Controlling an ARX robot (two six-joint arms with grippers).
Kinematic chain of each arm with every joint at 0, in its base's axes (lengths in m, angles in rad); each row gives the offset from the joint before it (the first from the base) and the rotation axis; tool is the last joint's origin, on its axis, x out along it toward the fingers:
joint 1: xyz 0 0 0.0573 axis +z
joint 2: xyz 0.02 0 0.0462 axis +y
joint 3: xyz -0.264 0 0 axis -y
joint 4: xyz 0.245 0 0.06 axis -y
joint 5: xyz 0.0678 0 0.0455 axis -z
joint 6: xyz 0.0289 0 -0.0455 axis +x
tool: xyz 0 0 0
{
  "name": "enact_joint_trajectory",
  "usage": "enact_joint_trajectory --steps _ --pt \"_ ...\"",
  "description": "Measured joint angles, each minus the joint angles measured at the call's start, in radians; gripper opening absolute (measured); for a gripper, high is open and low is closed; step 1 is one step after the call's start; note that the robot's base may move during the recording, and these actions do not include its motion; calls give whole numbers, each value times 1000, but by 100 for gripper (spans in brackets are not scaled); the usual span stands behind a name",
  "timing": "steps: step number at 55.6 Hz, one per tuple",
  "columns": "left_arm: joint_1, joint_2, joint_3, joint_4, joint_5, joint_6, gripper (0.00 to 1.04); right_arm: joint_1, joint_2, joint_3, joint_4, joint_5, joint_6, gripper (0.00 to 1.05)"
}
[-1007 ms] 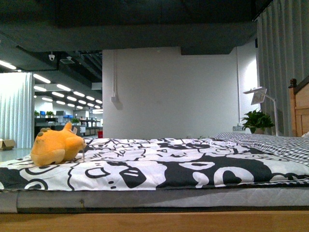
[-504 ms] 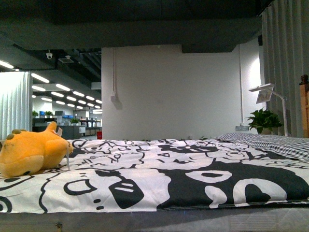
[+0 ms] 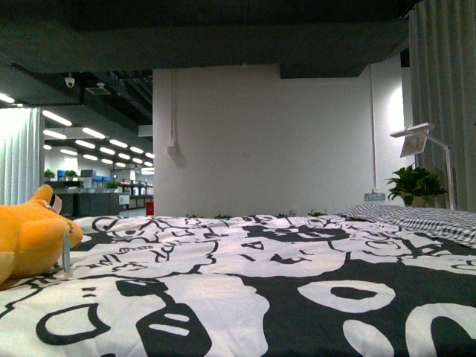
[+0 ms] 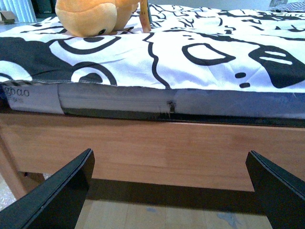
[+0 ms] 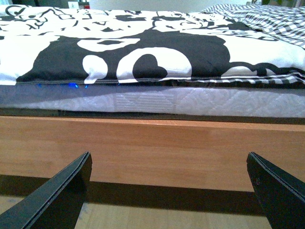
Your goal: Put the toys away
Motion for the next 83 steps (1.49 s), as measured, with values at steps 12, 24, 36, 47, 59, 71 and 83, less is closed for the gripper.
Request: enact_joint_trajectory --steps 12,24,36,47,59,71,83 --pt "0 0 0 0 0 0 98 0 0 0 0 0 0 98" --pt "0 0 0 0 0 0 98 0 1 0 0 0 0 98" --pt "0 0 0 0 0 0 98 0 0 0 0 0 0 98" --pt "0 0 0 0 1 0 98 0 0 0 0 0 0 98" --pt "0 0 0 0 2 0 98 0 0 0 0 3 0 98" --pt "0 0 0 0 0 0 98 0 0 0 0 3 0 98" --pt "0 0 0 1 0 0 98 0 -1 0 0 0 0 98"
